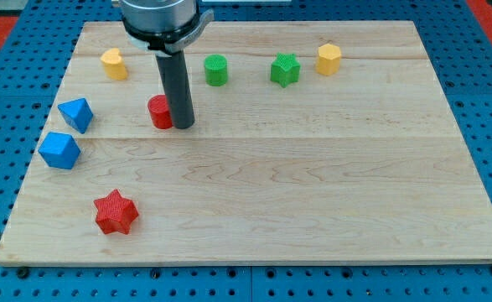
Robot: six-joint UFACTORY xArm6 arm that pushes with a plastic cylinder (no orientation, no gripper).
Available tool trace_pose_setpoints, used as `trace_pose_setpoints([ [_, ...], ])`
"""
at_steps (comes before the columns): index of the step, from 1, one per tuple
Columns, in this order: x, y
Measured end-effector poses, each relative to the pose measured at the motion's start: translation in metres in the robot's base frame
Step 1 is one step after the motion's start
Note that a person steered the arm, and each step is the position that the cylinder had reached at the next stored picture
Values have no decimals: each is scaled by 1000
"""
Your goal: Move the red circle to the bottom left of the green circle
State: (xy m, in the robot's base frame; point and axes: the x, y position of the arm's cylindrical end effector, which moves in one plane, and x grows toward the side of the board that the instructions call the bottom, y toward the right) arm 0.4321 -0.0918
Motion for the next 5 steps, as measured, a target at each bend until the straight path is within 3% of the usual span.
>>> trace_pose_setpoints([
  [1, 9, -34],
  [4, -72, -38],
  [5, -57, -30],
])
